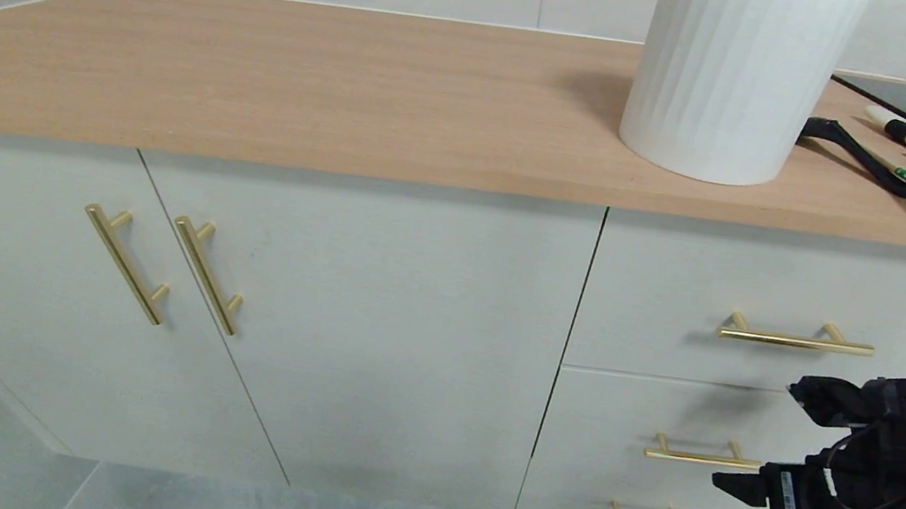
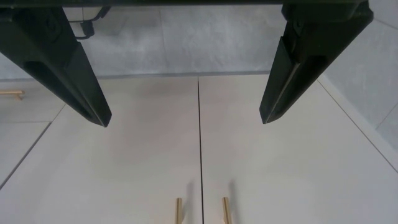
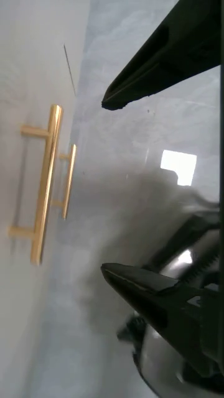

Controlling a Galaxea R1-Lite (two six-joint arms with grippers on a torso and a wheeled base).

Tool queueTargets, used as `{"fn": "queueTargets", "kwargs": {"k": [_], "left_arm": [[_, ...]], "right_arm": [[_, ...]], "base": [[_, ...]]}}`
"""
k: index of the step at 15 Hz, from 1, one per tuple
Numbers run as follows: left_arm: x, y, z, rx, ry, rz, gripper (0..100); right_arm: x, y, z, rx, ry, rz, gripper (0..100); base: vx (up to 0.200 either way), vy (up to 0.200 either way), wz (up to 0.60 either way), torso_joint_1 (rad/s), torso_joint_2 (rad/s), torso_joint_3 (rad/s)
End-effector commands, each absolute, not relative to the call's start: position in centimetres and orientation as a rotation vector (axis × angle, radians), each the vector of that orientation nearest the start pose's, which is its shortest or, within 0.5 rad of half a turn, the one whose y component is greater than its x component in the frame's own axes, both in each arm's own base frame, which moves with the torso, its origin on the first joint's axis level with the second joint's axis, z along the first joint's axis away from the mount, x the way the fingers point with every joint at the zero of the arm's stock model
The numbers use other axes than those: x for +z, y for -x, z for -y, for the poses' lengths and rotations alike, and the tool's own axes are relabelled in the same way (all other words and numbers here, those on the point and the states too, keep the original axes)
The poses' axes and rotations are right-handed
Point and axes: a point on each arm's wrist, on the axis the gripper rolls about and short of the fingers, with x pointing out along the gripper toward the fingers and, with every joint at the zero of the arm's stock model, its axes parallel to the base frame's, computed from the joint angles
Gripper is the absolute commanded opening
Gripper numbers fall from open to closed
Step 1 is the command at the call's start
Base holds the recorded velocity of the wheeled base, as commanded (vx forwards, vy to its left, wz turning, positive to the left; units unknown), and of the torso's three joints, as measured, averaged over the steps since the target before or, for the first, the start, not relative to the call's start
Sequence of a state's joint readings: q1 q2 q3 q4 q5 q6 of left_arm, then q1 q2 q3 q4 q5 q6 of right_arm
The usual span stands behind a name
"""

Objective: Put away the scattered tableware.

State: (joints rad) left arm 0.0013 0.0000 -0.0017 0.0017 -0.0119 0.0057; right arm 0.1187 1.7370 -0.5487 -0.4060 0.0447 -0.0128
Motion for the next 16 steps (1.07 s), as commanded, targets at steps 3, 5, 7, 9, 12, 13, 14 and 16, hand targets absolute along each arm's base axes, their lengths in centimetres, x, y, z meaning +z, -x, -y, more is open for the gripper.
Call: {"fn": "queueTargets", "kwargs": {"k": [3,5,7,9,12,13,14,16], "left_arm": [[7.6,2.3,0.0,-0.011,-0.006,-0.002,100],[7.6,2.3,0.0,-0.011,-0.006,-0.002,100],[7.6,2.3,0.0,-0.011,-0.006,-0.002,100],[7.6,2.3,0.0,-0.011,-0.006,-0.002,100],[7.6,2.3,0.0,-0.011,-0.006,-0.002,100],[7.6,2.3,0.0,-0.011,-0.006,-0.002,100],[7.6,2.3,0.0,-0.011,-0.006,-0.002,100],[7.6,2.3,0.0,-0.011,-0.006,-0.002,100]], "right_arm": [[5.7,-26.8,-3.3,0.131,0.053,-0.776,100],[4.5,-27.5,-3.3,0.129,0.051,-0.715,100],[3.3,-28.2,-3.3,0.102,0.057,-0.656,100],[2.5,-28.6,-3.3,0.058,0.068,-0.626,100],[1.8,-29.1,-3.4,0.039,0.068,-0.592,100],[1.8,-29.2,-3.4,0.037,0.064,-0.589,100],[1.8,-29.2,-3.4,0.035,0.059,-0.586,100],[1.9,-29.3,-3.4,0.032,0.048,-0.582,100]], "base": [[0.0,0.0,0.0,0.0,0.0,0.0],[0.0,0.0,0.0,0.0,0.0,0.0],[0.0,0.0,0.0,0.0,0.0,0.0],[0.0,0.0,0.0,0.0,0.0,0.0],[0.0,0.0,0.0,0.0,0.0,0.0],[0.0,0.0,0.0,0.0,0.0,0.0],[0.0,0.0,0.0,0.0,0.0,0.0],[0.0,0.0,0.0,0.0,0.0,0.0]]}}
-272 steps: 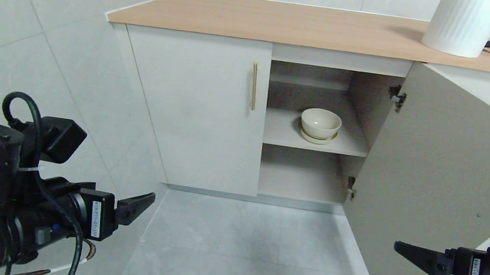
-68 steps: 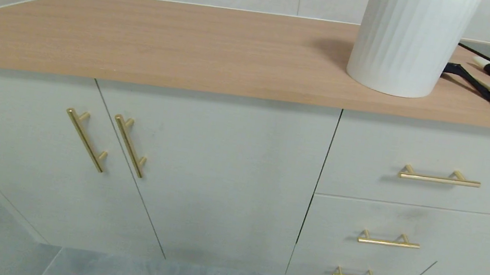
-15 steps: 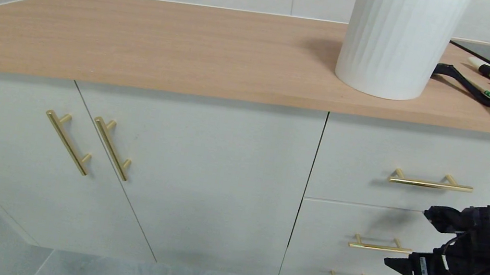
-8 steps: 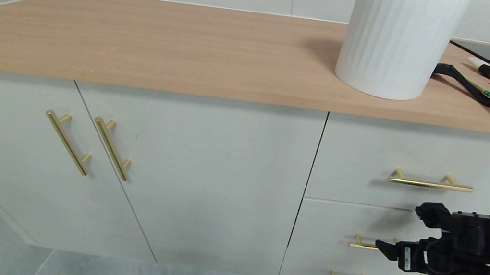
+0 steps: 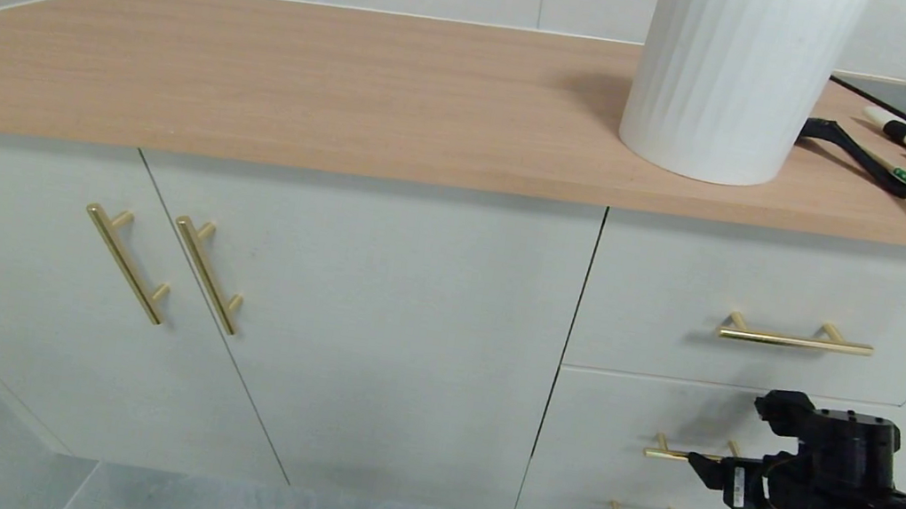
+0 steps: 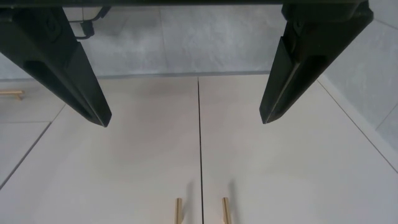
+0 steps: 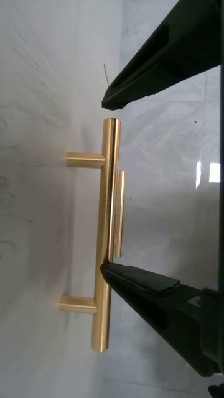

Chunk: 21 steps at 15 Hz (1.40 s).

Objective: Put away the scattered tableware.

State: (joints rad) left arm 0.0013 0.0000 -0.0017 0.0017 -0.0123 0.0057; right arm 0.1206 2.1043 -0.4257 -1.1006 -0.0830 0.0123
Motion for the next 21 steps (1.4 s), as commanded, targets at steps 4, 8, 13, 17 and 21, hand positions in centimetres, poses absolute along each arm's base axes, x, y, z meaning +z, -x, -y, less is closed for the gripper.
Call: {"fn": "queueTargets", "kwargs": {"k": [4,8,13,17,21], "left_arm": [[7.6,2.3,0.0,-0.011,-0.006,0.0,100],[7.6,2.3,0.0,-0.011,-0.006,-0.002,100],[7.6,2.3,0.0,-0.011,-0.006,-0.002,100],[7.6,2.3,0.0,-0.011,-0.006,0.0,100],[7.6,2.3,0.0,-0.011,-0.006,-0.002,100]], "right_arm": [[1.8,-29.2,-3.4,0.035,0.052,-0.589,100],[1.6,-29.2,-3.4,0.033,0.052,-0.592,100],[3.9,-29.0,-3.4,0.024,0.011,-0.487,100],[2.9,-29.5,-3.4,0.019,-0.002,-0.503,100],[0.8,-30.5,-3.5,-0.012,0.005,-0.461,100]], "base": [[0.0,0.0,0.0,0.0,0.0,0.0],[0.0,0.0,0.0,0.0,0.0,0.0],[0.0,0.0,0.0,0.0,0.0,0.0],[0.0,0.0,0.0,0.0,0.0,0.0],[0.0,0.0,0.0,0.0,0.0,0.0]]}}
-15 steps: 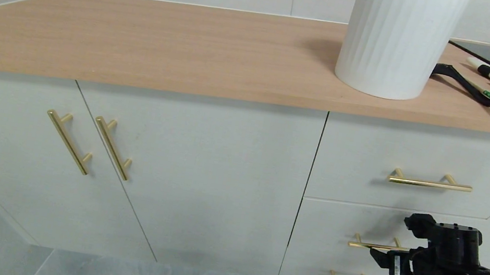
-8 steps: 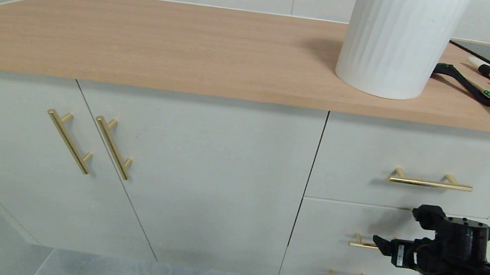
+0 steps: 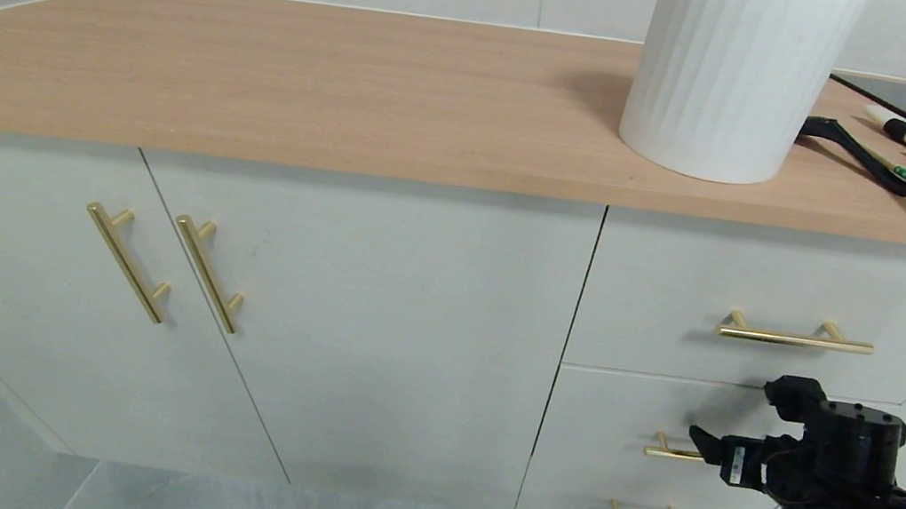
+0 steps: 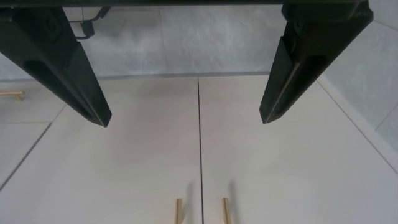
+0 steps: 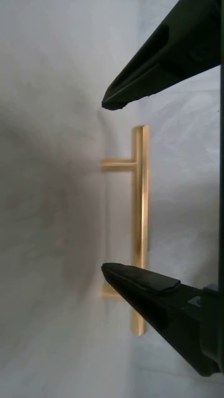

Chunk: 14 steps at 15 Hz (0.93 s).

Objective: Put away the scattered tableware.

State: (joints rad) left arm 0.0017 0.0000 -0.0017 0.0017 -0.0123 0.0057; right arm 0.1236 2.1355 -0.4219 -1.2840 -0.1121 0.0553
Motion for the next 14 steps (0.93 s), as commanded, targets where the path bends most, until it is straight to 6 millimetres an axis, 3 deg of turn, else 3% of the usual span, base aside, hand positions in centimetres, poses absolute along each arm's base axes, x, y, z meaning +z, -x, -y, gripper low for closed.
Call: {"fn": "queueTargets", "kwargs": {"k": [1,14], "left_arm": [[7.6,2.3,0.0,-0.011,-0.006,-0.002,100],[7.6,2.3,0.0,-0.011,-0.006,-0.002,100]], "right_arm": [[0.5,-30.6,-3.5,-0.02,0.007,-0.464,100],[-0.8,-30.1,-3.5,-0.02,0.026,-0.521,100]], "base": [[0.0,0.0,0.0,0.0,0.0,0.0],[0.0,0.0,0.0,0.0,0.0,0.0]]}}
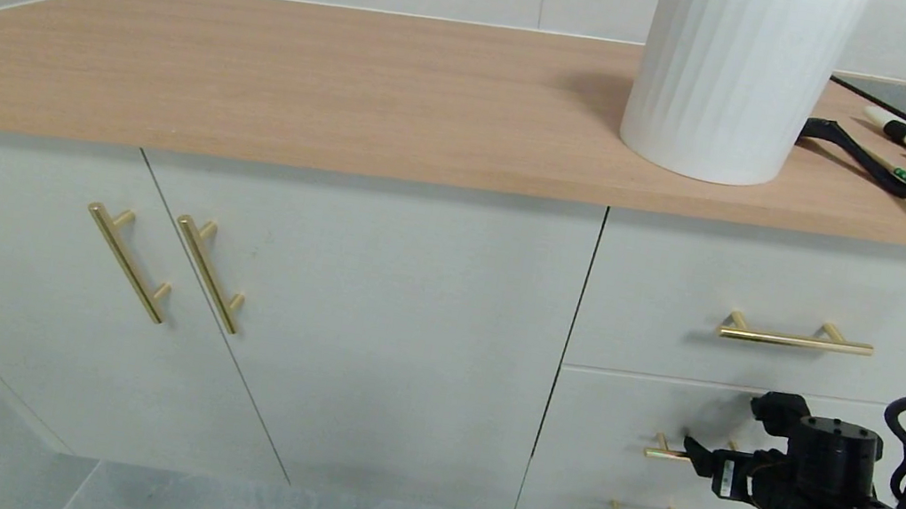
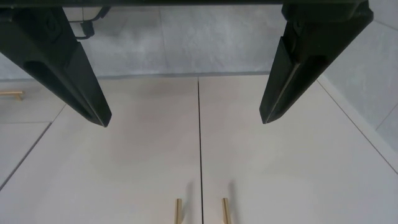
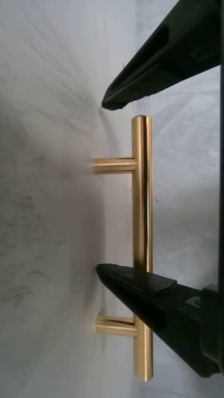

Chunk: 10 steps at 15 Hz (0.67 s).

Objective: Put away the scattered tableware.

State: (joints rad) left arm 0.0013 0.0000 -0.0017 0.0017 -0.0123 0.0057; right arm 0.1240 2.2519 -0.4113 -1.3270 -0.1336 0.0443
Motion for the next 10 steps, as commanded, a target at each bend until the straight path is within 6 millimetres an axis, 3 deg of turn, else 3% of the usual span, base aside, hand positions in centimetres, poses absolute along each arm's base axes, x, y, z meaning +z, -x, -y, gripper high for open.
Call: {"fn": "queueTargets", "kwargs": {"k": [1,6,10], "left_arm": [[7.6,2.3,0.0,-0.011,-0.006,-0.002,100],[7.6,2.3,0.0,-0.011,-0.006,-0.002,100],[7.6,2.3,0.0,-0.011,-0.006,0.0,100]], "right_arm": [[-0.8,-30.1,-3.5,-0.02,0.027,-0.523,100],[-0.6,-29.7,-3.4,-0.017,0.042,-0.543,100],[4.3,-26.8,-3.5,0.036,0.072,-0.605,100]], "base": [[0.0,0.0,0.0,0.0,0.0,0.0],[0.0,0.0,0.0,0.0,0.0,0.0],[0.0,0.0,0.0,0.0,0.0,0.0]]}}
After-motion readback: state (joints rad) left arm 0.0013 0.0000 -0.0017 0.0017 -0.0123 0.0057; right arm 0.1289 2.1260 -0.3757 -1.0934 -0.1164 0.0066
